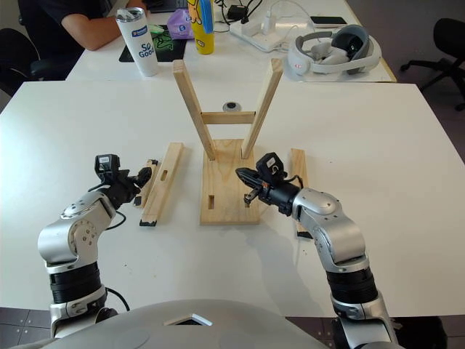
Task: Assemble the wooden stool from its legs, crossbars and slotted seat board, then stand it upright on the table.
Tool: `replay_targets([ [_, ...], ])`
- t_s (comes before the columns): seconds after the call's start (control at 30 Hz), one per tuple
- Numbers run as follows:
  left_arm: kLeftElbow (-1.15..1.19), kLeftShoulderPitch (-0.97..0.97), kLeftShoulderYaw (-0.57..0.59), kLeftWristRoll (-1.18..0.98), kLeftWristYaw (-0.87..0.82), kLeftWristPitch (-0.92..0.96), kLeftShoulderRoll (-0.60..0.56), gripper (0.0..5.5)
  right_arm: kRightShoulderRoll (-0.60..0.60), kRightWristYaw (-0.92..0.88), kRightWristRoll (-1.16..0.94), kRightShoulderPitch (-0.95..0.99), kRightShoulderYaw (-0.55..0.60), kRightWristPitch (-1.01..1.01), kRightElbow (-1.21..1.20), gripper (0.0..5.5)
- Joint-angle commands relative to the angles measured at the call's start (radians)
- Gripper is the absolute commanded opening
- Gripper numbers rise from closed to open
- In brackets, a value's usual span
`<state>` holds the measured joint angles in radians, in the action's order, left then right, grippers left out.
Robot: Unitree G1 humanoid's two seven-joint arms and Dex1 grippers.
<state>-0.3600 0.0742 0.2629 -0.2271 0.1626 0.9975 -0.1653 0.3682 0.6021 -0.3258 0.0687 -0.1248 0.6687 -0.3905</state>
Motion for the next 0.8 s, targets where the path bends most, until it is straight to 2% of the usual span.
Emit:
replay_targets([
  [0.03,0.024,-0.018,-0.029,0.009,0.013,-0.010,-0.043,3.40,0.009,0.003,-0.010,0.016,-0.001,-0.001,0.000,0.00],
  [0.5,0.041,-0.076,-0.083,-0.007,0.018,-0.006,-0.048,3.40,0.023,0.011,-0.013,0.045,-0.025,0.012,0.000,0.00],
  [0.8,0.074,-0.107,-0.139,-0.001,0.064,0.001,-0.114,2.03,0.028,0.010,-0.021,0.074,-0.017,0.025,-0.007,0.00],
])
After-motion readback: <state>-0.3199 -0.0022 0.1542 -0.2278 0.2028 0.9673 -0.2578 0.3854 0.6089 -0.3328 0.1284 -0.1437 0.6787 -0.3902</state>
